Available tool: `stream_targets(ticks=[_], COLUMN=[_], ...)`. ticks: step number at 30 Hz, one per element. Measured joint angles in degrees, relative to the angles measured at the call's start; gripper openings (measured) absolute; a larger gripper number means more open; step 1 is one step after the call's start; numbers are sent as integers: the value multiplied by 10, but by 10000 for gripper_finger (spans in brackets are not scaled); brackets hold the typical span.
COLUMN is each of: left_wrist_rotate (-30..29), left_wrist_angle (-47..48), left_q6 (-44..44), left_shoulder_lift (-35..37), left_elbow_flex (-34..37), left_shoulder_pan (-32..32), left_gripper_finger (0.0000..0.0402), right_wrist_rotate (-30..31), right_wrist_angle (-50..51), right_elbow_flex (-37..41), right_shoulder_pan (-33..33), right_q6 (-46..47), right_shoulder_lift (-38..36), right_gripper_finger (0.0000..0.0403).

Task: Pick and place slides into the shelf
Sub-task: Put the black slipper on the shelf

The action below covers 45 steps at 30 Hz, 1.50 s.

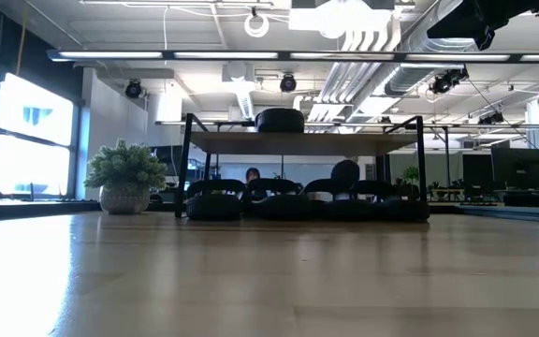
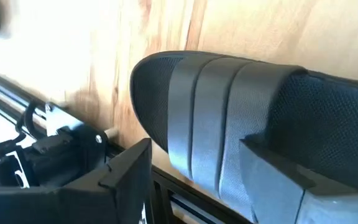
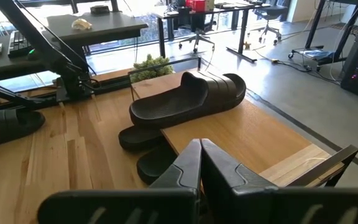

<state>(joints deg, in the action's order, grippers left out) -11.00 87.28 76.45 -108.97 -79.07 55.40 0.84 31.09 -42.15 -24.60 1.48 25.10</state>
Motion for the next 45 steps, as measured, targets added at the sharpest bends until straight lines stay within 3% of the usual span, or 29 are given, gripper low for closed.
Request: stream_targets(ticks=[12,20,27,37,45], left_wrist_rotate=[9,52,-24,-14,38], left_wrist_angle=[-4,8,24,27,-1], left_q6=[-11,-43,-112,-118,-117], left_shoulder_lift=[-40,-41,-41,-41,-41], left_elbow_flex=[20,-43,-124,-83,-74], left_shoulder_pan=[-1,-2,-3,-3,4], left_gripper_finger=[215,200,182,183,202], right_wrist_rotate=[0,0,0,0,0], right_wrist_angle=[0,0,0,0,0], right_elbow_flex=[0,0,0,0,0], right_shoulder_pan=[0,0,0,0,0], right_q6=[0,0,0,0,0], right_shoulder_lift=[0,0,0,0,0], right_gripper_finger=[0,0,0,0,0])
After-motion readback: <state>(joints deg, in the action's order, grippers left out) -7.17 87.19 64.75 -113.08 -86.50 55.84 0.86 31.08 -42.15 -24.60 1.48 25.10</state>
